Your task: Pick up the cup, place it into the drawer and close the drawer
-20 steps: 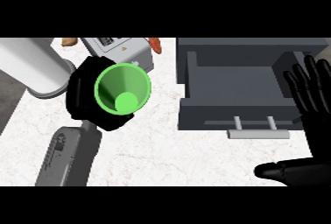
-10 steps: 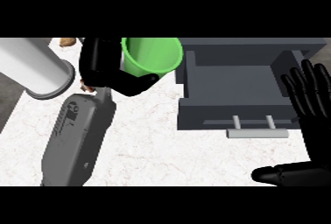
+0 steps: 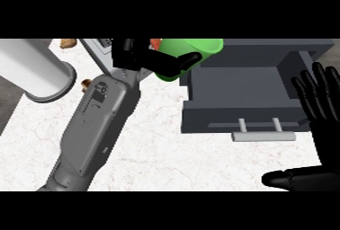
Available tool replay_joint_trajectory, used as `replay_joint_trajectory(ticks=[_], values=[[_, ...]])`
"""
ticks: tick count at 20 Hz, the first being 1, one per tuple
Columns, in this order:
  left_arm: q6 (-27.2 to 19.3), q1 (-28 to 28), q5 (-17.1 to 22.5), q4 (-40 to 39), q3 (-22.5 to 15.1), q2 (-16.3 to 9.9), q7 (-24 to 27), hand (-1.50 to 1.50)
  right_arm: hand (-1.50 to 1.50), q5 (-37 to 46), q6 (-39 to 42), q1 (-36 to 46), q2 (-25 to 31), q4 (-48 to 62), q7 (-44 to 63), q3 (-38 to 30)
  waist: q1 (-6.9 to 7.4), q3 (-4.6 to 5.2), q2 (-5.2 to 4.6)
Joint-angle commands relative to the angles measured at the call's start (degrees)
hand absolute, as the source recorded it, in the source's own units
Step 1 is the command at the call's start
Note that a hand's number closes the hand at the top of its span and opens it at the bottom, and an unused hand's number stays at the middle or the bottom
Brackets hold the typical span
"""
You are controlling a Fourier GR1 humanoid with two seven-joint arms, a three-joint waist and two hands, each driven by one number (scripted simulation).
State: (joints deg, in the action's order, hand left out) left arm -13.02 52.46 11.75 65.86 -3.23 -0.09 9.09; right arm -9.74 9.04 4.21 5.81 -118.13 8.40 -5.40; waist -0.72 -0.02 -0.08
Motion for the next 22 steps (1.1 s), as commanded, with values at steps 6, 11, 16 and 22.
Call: replay_joint_trajectory(ticks=[6,11,16,22], values=[[-8.42,13.34,3.93,-14.26,-4.25,0.09,-1.66,1.50,-1.50,-2.52,1.06,0.15,1.72,-1.82,2.64,-1.52,-1.04,-0.02,-0.08],[-8.93,15.90,10.17,-25.26,-7.73,0.09,6.66,1.50,-1.50,-3.52,2.12,0.50,2.49,-0.53,1.06,-2.99,-1.74,-0.02,-0.31],[-10.31,18.20,15.60,-32.49,-12.15,0.09,10.00,1.50,-1.50,-0.03,1.25,1.63,0.27,2.88,-1.67,0.05,-2.64,-0.04,-0.66],[-9.42,20.93,18.21,-38.88,-17.38,0.09,11.16,1.50,-1.50,-1.57,1.51,4.95,1.17,5.38,-1.31,-1.46,-3.16,-0.05,-0.84]])
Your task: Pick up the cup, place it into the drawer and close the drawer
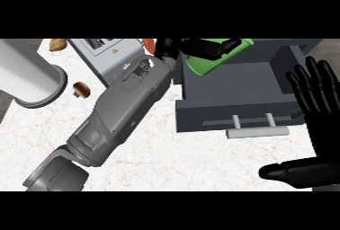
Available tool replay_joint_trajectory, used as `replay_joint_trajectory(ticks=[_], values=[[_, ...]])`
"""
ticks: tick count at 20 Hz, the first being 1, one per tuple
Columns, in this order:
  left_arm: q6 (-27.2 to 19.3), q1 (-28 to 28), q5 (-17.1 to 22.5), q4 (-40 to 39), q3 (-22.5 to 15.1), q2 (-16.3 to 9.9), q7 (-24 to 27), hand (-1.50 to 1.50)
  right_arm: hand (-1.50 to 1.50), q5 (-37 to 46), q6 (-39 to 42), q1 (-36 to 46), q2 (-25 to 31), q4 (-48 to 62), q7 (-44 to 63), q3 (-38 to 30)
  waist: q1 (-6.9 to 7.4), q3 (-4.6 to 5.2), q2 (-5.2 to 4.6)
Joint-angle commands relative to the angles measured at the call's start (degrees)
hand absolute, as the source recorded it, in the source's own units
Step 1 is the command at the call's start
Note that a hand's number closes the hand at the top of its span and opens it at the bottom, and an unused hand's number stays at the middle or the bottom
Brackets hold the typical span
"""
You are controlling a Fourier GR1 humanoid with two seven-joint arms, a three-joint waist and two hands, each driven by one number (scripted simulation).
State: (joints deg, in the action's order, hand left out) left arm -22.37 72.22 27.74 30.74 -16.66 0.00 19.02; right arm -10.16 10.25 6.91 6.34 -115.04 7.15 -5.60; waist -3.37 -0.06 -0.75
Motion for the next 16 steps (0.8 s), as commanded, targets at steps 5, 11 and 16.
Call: replay_joint_trajectory(ticks=[5,11,16], values=[[-1.81,1.96,6.02,-4.52,-9.65,0.00,1.04,1.50,-1.50,-0.12,0.32,3.26,-0.16,2.60,-0.06,0.89,-1.78,-0.03,-0.35],[-5.30,1.38,5.12,-6.68,-16.55,0.00,0.53,1.50,-1.50,-1.03,1.43,1.89,-0.10,2.22,-0.87,0.94,-3.10,-0.09,-0.58],[-7.42,2.74,6.61,-7.39,-19.02,0.00,-1.66,-1.50,-1.50,-0.90,-0.12,4.10,-0.95,0.44,1.78,2.27,-3.35,-0.03,-0.73]])
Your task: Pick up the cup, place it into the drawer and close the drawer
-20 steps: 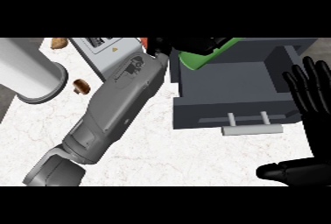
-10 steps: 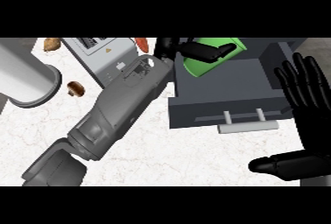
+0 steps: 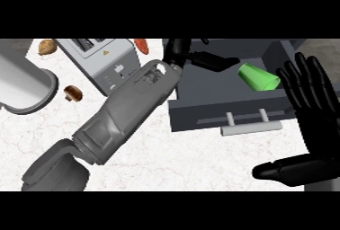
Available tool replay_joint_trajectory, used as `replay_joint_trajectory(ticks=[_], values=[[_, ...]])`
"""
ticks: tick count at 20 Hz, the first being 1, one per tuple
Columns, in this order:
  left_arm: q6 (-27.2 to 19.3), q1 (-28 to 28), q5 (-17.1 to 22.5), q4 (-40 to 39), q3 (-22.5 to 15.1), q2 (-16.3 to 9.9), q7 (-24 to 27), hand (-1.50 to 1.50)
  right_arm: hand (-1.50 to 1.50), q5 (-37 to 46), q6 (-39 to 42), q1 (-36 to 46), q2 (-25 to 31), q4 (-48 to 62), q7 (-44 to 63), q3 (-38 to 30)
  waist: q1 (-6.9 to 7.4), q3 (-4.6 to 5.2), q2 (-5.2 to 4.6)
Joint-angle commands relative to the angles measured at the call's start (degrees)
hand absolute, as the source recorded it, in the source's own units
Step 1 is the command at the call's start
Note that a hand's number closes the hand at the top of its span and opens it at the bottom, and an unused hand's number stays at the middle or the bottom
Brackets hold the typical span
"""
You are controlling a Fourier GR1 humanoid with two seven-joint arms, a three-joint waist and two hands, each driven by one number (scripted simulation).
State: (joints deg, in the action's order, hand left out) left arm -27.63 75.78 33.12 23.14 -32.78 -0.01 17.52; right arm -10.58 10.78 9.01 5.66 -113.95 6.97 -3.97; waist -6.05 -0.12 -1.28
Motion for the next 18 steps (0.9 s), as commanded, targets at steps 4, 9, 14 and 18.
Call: replay_joint_trajectory(ticks=[4,9,14,18], values=[[-0.12,-3.28,4.27,2.15,-2.47,0.01,4.12,-1.50,-1.50,-1.17,0.85,-0.67,-0.34,0.71,-2.52,-0.77,0.31,0.02,-0.07],[0.59,1.27,8.74,2.73,0.80,0.01,5.58,-1.50,-1.50,-5.88,-0.10,2.75,0.18,-1.99,5.04,-1.14,0.70,0.09,0.10],[3.24,-2.33,12.56,10.07,2.82,0.01,10.52,-1.50,-1.50,-7.90,2.47,-2.87,0.08,-1.92,0.83,-2.65,3.66,0.09,1.01],[4.41,-3.05,11.73,9.06,6.96,0.00,9.33,-1.50,1.50,-7.02,2.49,-2.02,1.32,-5.09,3.54,-1.20,5.25,0.13,1.23]])
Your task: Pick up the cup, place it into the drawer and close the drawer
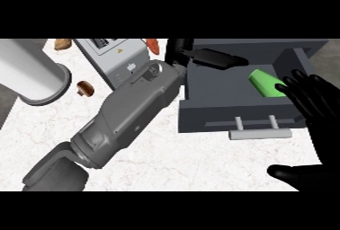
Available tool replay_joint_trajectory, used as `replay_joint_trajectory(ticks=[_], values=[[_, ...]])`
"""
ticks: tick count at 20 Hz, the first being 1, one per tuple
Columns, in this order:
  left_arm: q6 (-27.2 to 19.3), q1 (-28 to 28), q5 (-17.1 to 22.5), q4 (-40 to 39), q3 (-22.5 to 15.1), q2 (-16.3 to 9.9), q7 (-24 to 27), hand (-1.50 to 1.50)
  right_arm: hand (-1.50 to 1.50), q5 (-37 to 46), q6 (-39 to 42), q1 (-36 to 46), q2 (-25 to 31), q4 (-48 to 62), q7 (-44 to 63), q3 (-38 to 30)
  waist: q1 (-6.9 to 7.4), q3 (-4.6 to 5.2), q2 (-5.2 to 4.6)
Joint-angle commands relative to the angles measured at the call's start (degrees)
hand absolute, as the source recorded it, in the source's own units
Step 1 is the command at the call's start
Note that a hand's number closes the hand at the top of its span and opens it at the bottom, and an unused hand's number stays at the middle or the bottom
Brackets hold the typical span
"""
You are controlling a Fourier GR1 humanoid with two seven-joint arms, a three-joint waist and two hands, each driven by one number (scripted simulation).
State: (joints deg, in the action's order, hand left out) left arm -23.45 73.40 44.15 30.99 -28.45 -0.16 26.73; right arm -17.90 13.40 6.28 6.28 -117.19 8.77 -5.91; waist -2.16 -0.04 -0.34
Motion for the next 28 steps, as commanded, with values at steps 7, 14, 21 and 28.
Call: replay_joint_trajectory(ticks=[7,14,21,28], values=[[-0.22,-8.57,1.92,14.14,4.70,-8.05,-4.83,-1.50,1.50,5.07,7.47,-3.91,8.39,-4.87,1.11,0.36,3.42,0.08,1.06],[-0.04,-25.67,1.30,28.74,4.45,-16.43,-5.93,-1.50,1.50,11.32,11.25,-9.40,10.85,-3.53,-2.52,0.57,3.79,0.04,0.98],[2.08,-43.67,2.38,47.81,6.00,-25.58,-8.33,-1.50,1.50,20.70,6.53,-3.08,8.22,2.11,-0.99,4.37,4.54,0.06,0.70],[5.91,-50.20,3.85,51.16,8.69,-27.47,-7.89,-1.50,1.50,41.81,7.29,-0.22,14.37,8.31,-11.25,13.14,4.39,0.06,0.31]])
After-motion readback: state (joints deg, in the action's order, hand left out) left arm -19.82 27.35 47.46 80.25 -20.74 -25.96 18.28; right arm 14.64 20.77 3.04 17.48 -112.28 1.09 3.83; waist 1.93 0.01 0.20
